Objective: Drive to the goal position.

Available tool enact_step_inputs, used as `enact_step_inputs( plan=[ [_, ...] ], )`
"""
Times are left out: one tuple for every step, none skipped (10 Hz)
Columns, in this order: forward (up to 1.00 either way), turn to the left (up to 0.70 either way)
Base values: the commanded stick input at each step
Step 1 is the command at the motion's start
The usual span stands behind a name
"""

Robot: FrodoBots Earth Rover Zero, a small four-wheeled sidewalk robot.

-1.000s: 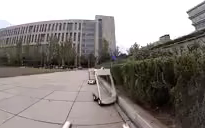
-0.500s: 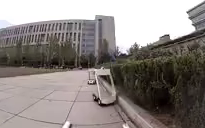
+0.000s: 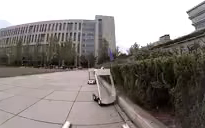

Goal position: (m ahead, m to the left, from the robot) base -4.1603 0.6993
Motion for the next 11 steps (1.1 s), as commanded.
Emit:
enact_step_inputs(
  plan=[
    [0.06, 0.0],
    [0.06, 0.0],
    [0.06, 0.0],
    [0.06, 0.0],
    [0.06, 0.0],
    [0.06, 0.0],
    [0.06, 0.0],
    [0.06, 0.0],
    [0.06, 0.0],
    [0.06, 0.0],
    [0.06, 0.0]
  ],
)
